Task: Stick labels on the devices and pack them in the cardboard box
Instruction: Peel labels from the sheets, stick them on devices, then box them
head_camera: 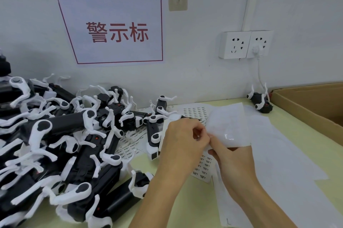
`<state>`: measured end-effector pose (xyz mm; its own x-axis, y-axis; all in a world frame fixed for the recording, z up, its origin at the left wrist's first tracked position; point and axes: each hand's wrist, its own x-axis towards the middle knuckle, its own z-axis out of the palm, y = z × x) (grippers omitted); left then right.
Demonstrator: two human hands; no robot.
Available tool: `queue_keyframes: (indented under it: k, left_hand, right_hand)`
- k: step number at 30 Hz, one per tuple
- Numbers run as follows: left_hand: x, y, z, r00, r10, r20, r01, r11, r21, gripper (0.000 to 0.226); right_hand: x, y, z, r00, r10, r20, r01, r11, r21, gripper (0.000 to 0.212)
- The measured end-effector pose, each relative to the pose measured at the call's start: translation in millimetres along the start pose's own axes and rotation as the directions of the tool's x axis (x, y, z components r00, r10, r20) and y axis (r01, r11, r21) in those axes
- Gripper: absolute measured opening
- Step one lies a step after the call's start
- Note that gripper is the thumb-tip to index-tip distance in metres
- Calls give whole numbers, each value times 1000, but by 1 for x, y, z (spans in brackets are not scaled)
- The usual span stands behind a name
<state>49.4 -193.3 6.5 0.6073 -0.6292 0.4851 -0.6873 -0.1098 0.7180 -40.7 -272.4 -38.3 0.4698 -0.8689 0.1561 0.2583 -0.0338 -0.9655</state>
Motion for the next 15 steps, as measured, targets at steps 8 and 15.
queue_keyframes:
  k: [8,15]
  left_hand:
    - [3,-2,-6,995,-68,70,77,990,-120,6]
    - [7,-3,-13,979,-168,116,192,951,-242,14]
  right_hand:
    - [0,-1,-1,1000,-26,13,26,999,23,10]
    - [0,-5,-1,1000,3,8,-3,1000,26,10]
